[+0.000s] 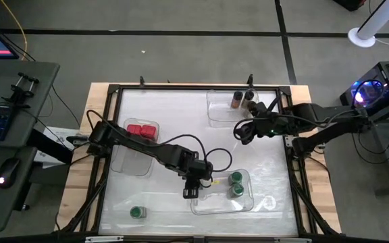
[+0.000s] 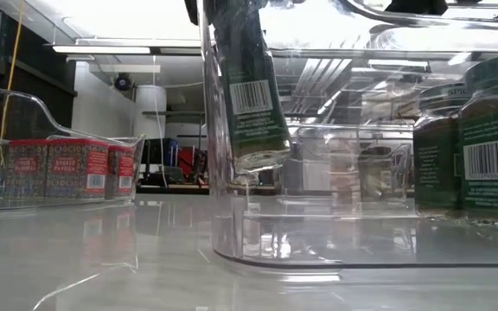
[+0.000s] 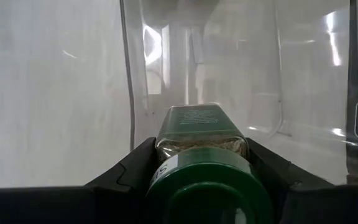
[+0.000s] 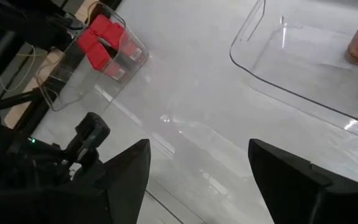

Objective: Sort spices by type
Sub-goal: Put the green seasoning bottle into the bottom right transparent bin

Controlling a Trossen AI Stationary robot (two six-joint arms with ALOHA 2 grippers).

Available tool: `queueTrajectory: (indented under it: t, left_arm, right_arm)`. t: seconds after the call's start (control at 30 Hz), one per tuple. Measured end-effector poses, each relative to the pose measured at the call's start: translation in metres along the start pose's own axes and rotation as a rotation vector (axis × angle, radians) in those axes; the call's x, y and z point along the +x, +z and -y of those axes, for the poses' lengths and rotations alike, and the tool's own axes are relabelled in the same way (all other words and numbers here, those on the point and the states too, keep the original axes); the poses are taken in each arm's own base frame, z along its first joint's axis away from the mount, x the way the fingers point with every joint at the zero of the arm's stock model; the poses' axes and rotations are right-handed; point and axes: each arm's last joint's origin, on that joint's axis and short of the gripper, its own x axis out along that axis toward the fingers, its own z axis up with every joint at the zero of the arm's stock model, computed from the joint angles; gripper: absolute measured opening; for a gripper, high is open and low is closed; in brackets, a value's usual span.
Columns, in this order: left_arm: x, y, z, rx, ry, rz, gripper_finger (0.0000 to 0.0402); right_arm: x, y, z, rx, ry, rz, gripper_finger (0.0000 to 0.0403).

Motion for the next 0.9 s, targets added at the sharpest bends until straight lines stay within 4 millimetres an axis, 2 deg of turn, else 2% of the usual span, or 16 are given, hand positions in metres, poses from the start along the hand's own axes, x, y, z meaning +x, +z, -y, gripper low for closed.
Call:
queueTrajectory:
  t: [0.23,0.37,0.47,0.67,0.83,0.9]
  left_arm:
    - [0.0,0.0,-0.001,0.044,0.0,0.0,0.0167]
    - [0.0,0.001,-0.001,0.071,0.01,0.006,0.0213]
    - [0.0,0.001,-0.001,0.073,0.011,0.011,0.0234]
    - [0.008,0.001,-0.001,0.067,0.014,-0.001,0.0238]
    - [0.005,0.001,-0.006,0.065,0.002,-0.013,0.0239]
    - [-0.004,0.002,-0.011,0.068,0.006,-0.006,0.0239]
  right_arm:
    - [0.006,-0.003,-0.004,0.021,0.018,-0.067,0.0267]
    - [0.017,-0.011,-0.011,-0.009,0.014,-0.137,0.0267]
    - [0.029,-0.021,-0.02,-0.069,-0.002,-0.188,0.0267]
    - [0.05,-0.046,-0.035,-0.15,-0.046,-0.255,0.0267]
    - [0.048,-0.065,-0.045,-0.249,-0.017,-0.298,0.0267]
    - [0.043,-0.071,-0.047,-0.273,0.002,-0.308,0.0267]
